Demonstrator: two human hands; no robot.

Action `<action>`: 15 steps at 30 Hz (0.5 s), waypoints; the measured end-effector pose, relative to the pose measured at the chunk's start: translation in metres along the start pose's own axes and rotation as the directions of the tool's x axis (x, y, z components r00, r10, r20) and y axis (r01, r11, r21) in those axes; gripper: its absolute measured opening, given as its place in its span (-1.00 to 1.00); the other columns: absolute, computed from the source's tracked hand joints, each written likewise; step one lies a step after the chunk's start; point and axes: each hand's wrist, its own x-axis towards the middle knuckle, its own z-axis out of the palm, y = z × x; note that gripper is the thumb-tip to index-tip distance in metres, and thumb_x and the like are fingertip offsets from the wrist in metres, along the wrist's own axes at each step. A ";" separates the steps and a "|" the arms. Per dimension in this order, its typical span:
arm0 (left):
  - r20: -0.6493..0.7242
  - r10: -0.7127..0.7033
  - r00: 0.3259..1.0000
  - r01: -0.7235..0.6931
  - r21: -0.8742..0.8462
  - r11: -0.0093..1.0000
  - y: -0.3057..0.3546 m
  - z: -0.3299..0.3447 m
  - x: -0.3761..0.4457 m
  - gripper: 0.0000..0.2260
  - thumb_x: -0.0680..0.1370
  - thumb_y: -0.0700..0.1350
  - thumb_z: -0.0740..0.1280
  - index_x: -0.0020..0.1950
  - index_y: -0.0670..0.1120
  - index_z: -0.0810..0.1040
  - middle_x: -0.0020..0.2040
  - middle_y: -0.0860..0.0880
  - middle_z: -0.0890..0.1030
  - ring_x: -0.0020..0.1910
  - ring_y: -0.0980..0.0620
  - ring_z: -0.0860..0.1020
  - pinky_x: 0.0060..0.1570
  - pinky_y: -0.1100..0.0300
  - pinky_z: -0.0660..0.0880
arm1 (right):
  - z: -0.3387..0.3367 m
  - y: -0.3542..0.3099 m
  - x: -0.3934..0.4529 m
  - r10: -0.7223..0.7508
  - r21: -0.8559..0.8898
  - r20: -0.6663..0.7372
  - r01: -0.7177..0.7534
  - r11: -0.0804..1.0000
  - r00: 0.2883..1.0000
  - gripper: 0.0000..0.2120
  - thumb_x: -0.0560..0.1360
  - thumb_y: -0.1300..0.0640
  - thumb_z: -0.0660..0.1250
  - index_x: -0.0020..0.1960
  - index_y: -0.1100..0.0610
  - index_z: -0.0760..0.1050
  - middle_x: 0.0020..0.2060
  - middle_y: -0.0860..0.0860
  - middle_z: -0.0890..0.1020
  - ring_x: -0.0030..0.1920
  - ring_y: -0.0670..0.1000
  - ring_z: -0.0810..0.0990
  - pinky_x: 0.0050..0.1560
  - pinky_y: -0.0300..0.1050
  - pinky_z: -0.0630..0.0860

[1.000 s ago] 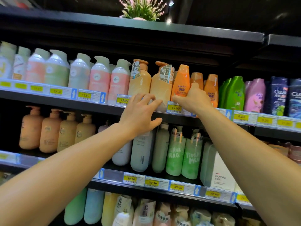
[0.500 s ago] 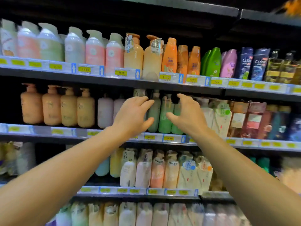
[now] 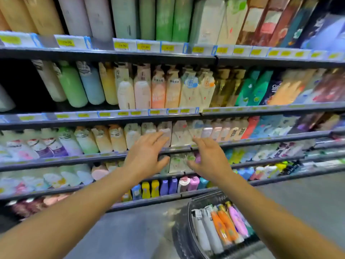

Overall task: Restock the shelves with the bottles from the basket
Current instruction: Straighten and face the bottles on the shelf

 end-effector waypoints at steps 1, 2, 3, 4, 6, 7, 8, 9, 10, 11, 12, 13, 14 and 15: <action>0.033 0.008 0.999 -0.008 -0.003 1.000 0.005 0.011 -0.009 -0.41 0.48 0.04 0.46 0.45 -0.12 0.45 0.41 -0.16 0.48 0.36 -0.20 0.44 0.36 -0.08 0.36 | 0.011 0.009 -0.013 0.019 0.007 0.032 -0.019 1.000 0.999 -0.28 0.45 -0.12 0.41 0.49 0.17 0.30 0.32 0.14 0.47 0.37 0.17 0.36 0.43 -0.01 0.25; 0.077 0.014 0.997 -0.014 -0.004 1.000 0.013 0.026 -0.017 -0.41 0.47 0.05 0.46 0.45 -0.13 0.46 0.40 -0.16 0.48 0.35 -0.21 0.45 0.36 -0.09 0.37 | 0.023 0.022 -0.027 0.046 0.012 0.065 -0.047 0.999 0.997 -0.28 0.45 -0.11 0.42 0.49 0.18 0.32 0.31 0.15 0.48 0.36 0.18 0.38 0.42 -0.01 0.26; 0.121 0.017 0.993 -0.015 -0.015 1.000 0.020 0.041 -0.023 -0.41 0.46 0.04 0.47 0.44 -0.14 0.47 0.39 -0.17 0.50 0.35 -0.22 0.46 0.36 -0.09 0.38 | 0.035 0.036 -0.039 0.070 0.015 0.096 -0.072 0.997 0.993 -0.29 0.45 -0.10 0.42 0.47 0.20 0.33 0.30 0.16 0.49 0.34 0.19 0.39 0.40 -0.01 0.27; 0.162 0.020 0.987 -0.016 -0.027 1.000 0.029 0.056 -0.029 -0.42 0.44 0.02 0.50 0.41 -0.16 0.50 0.36 -0.19 0.52 0.32 -0.23 0.49 0.34 -0.11 0.41 | 0.046 0.051 -0.052 0.093 0.015 0.130 -0.096 0.995 0.987 -0.30 0.45 -0.10 0.42 0.47 0.20 0.33 0.30 0.16 0.49 0.33 0.19 0.40 0.38 -0.01 0.27; 0.212 0.041 0.976 -0.033 -0.042 0.999 0.047 0.088 -0.036 -0.42 0.36 -0.03 0.57 0.33 -0.20 0.56 0.26 -0.23 0.58 0.19 -0.27 0.57 0.21 -0.14 0.51 | 0.067 0.084 -0.075 0.141 0.009 0.212 -0.146 0.989 0.967 -0.31 0.48 -0.12 0.38 0.48 0.18 0.30 0.33 0.14 0.47 0.36 0.17 0.38 0.39 -0.04 0.25; 0.238 0.045 0.970 -0.035 -0.047 0.998 0.057 0.104 -0.039 -0.42 0.33 -0.04 0.59 0.30 -0.20 0.58 0.23 -0.23 0.60 0.14 -0.26 0.60 0.15 -0.15 0.54 | 0.078 0.103 -0.086 0.167 0.014 0.258 -0.176 0.984 0.952 -0.31 0.49 -0.13 0.36 0.49 0.18 0.28 0.35 0.13 0.46 0.38 0.16 0.36 0.40 -0.05 0.23; 0.268 0.045 0.962 -0.032 -0.054 0.998 0.066 0.120 -0.041 -0.41 0.31 -0.04 0.60 0.29 -0.19 0.59 0.22 -0.22 0.60 0.12 -0.26 0.61 0.11 -0.15 0.56 | 0.087 0.122 -0.096 0.195 0.025 0.295 -0.211 0.977 0.935 -0.31 0.50 -0.13 0.36 0.50 0.18 0.27 0.37 0.13 0.45 0.39 0.15 0.35 0.41 -0.05 0.23; 0.296 0.041 0.954 -0.024 -0.061 0.998 0.076 0.135 -0.042 -0.40 0.30 -0.03 0.61 0.29 -0.19 0.59 0.23 -0.22 0.60 0.13 -0.26 0.61 0.11 -0.16 0.57 | 0.096 0.142 -0.106 0.224 0.034 0.328 -0.249 0.968 0.917 -0.31 0.51 -0.12 0.36 0.51 0.17 0.26 0.38 0.13 0.44 0.39 0.15 0.35 0.40 -0.04 0.24; 0.321 0.036 0.947 -0.015 -0.067 0.998 0.086 0.152 -0.041 -0.39 0.30 -0.03 0.61 0.30 -0.19 0.58 0.24 -0.22 0.60 0.14 -0.27 0.60 0.11 -0.17 0.57 | 0.104 0.162 -0.114 0.250 0.040 0.358 -0.282 0.959 0.900 -0.31 0.50 -0.12 0.37 0.51 0.16 0.26 0.38 0.13 0.44 0.39 0.14 0.36 0.39 -0.05 0.26; 0.349 0.029 0.937 -0.003 -0.076 0.997 0.097 0.168 -0.040 -0.38 0.30 -0.04 0.62 0.30 -0.19 0.58 0.24 -0.23 0.60 0.15 -0.27 0.60 0.12 -0.18 0.56 | 0.112 0.183 -0.121 0.270 0.046 0.384 -0.311 0.949 0.883 -0.32 0.49 -0.11 0.38 0.50 0.15 0.28 0.37 0.12 0.45 0.38 0.13 0.38 0.37 -0.05 0.30; 0.377 0.025 0.926 0.009 -0.090 0.996 0.109 0.185 -0.039 -0.38 0.29 -0.05 0.62 0.30 -0.20 0.58 0.24 -0.23 0.60 0.15 -0.28 0.60 0.13 -0.19 0.55 | 0.119 0.203 -0.127 0.290 0.054 0.407 -0.340 0.939 0.866 -0.32 0.49 -0.11 0.38 0.50 0.14 0.29 0.37 0.12 0.46 0.38 0.13 0.39 0.35 -0.05 0.33; 0.400 0.025 0.916 0.017 -0.102 0.995 0.121 0.202 -0.037 -0.38 0.28 -0.07 0.63 0.29 -0.21 0.59 0.23 -0.24 0.60 0.15 -0.28 0.60 0.13 -0.20 0.54 | 0.127 0.223 -0.132 0.308 0.064 0.426 -0.368 0.928 0.851 -0.32 0.49 -0.10 0.39 0.50 0.14 0.29 0.37 0.13 0.46 0.38 0.13 0.41 0.35 -0.05 0.34; 0.424 0.027 0.905 0.020 -0.106 0.994 0.133 0.219 -0.034 -0.37 0.27 -0.08 0.64 0.28 -0.22 0.59 0.22 -0.24 0.61 0.13 -0.28 0.61 0.11 -0.21 0.55 | 0.134 0.243 -0.136 0.317 0.079 0.441 -0.388 0.918 0.839 -0.32 0.49 -0.09 0.39 0.50 0.16 0.29 0.38 0.15 0.46 0.38 0.14 0.41 0.36 -0.04 0.34; 0.455 0.026 0.890 0.023 -0.102 0.995 0.144 0.235 -0.031 -0.37 0.25 -0.07 0.65 0.27 -0.23 0.60 0.21 -0.25 0.61 0.12 -0.28 0.62 0.09 -0.20 0.56 | 0.142 0.263 -0.140 0.319 0.094 0.458 -0.402 0.911 0.830 -0.30 0.48 -0.08 0.40 0.51 0.18 0.29 0.38 0.17 0.45 0.39 0.16 0.40 0.38 -0.04 0.31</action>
